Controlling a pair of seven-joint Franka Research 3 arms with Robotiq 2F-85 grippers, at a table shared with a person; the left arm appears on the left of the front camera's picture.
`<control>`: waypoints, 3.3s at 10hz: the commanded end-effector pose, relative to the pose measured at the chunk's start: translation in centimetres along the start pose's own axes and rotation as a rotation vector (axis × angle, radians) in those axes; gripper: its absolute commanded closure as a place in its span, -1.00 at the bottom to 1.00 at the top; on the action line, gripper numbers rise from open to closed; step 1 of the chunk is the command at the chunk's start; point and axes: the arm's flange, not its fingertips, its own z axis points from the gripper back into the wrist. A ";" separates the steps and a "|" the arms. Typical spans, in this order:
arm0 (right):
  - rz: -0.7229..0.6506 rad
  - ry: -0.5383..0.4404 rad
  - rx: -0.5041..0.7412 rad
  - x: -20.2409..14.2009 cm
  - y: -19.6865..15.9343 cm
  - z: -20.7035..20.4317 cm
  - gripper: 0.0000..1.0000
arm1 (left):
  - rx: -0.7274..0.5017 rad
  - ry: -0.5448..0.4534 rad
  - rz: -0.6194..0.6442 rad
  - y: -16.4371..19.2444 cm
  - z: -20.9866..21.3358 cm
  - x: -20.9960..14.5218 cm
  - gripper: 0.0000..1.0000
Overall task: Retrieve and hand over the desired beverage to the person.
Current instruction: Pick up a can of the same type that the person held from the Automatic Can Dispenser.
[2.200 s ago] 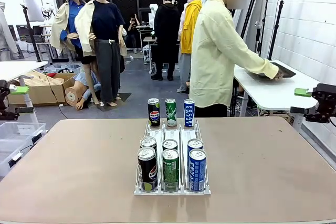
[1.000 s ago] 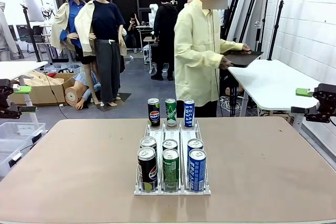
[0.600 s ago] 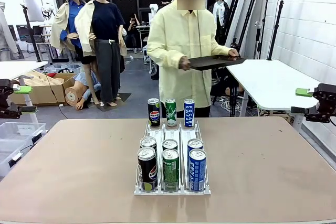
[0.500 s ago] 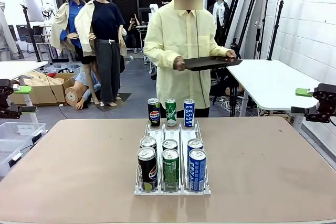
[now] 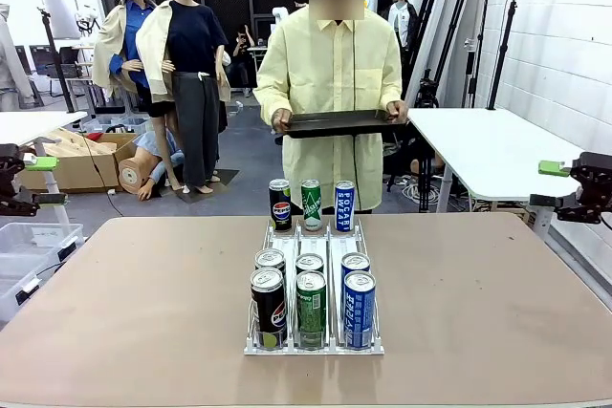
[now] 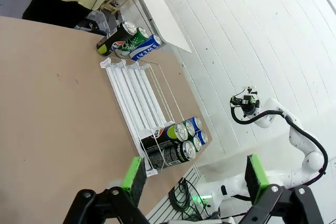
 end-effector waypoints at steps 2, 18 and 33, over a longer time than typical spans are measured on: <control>-0.007 -0.008 0.013 -0.4 0.0 -0.1 -1.00 | -0.017 -0.010 0.006 -0.1 0.1 -0.1 -1.00; -0.007 -0.008 0.013 -0.4 0.0 -0.1 -1.00 | -0.017 -0.010 0.006 -0.1 0.1 -0.1 -1.00; -0.007 -0.008 0.013 -0.4 0.0 -0.1 -1.00 | -0.017 -0.010 0.006 -0.1 0.1 -0.1 -1.00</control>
